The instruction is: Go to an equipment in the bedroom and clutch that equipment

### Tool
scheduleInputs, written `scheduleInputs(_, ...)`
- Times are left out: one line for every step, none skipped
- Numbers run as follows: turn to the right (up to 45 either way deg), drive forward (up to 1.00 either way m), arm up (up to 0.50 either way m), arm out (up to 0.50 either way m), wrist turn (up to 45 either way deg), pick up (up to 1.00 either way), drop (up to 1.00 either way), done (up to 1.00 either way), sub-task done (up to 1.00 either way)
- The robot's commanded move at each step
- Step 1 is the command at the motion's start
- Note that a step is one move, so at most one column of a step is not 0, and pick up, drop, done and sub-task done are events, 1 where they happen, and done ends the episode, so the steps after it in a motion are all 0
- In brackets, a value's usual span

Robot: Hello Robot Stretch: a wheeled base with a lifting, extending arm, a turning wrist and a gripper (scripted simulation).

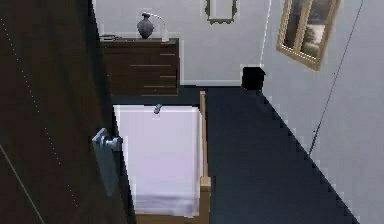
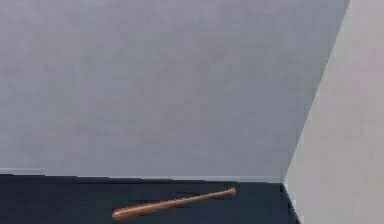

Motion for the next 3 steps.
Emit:
scheduleInputs(24.0, 0.00, 0.00, 0.00, 0.0, 0.00, 0.00, 0.00, 0.00)
scheduleInputs(0.0, 0.75, 0.00, 0.00, 0.0, 0.00, 0.00, 0.00, 0.00)
scheduleInputs(-21.0, 0.00, 0.00, 0.00, 0.0, 0.00, 0.00, 0.00, 0.00)
